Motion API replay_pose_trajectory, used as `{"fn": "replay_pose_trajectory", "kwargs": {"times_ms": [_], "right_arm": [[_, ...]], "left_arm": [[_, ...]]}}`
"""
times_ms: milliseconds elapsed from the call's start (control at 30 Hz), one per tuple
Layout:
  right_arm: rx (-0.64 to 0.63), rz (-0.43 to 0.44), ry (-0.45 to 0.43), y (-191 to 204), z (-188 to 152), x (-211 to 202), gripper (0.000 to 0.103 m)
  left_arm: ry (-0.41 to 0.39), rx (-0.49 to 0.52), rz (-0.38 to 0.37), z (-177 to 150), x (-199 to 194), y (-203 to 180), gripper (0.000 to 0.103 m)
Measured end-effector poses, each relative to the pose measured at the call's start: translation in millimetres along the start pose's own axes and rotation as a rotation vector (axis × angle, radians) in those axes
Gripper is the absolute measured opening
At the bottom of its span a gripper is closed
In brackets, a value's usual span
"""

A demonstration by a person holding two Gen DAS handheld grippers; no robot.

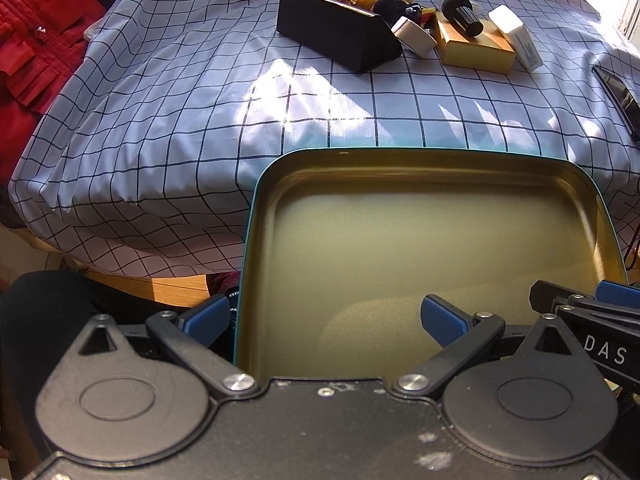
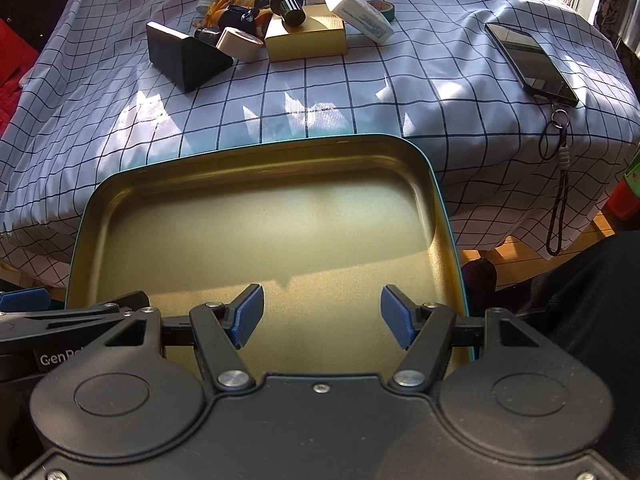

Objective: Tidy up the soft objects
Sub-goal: 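Reach the left tool to the orange embroidered pouch while the right tool reaches the green tape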

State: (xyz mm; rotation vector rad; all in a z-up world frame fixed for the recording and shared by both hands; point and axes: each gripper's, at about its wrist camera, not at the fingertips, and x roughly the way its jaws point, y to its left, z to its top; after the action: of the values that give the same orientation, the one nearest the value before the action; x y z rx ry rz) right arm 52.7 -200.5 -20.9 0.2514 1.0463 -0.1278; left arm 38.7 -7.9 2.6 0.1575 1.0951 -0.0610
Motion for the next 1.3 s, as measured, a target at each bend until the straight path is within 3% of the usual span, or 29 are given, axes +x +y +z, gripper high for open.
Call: {"fn": "replay_pose_trajectory", "kwargs": {"times_ms": [500,933,1300], "right_arm": [[0.004,0.045,-0.053,-8.3,68.3,5.5,0.062],[0.013,0.042,-0.21,-25.4,161.1,10.1,0.062],[0.039,0.033,-0.271,-38.3,232.8,44.2,0.062]], "left_arm": [[-0.034,0.016,-0.035,76.9,5.8,-6.4,0.102],[-0.207,0.03,-0.004,189.0,17.9,-7.8,0.102],[-0.223,0.008,-0.005,256.7,49.9,-9.9,0.102]]}}
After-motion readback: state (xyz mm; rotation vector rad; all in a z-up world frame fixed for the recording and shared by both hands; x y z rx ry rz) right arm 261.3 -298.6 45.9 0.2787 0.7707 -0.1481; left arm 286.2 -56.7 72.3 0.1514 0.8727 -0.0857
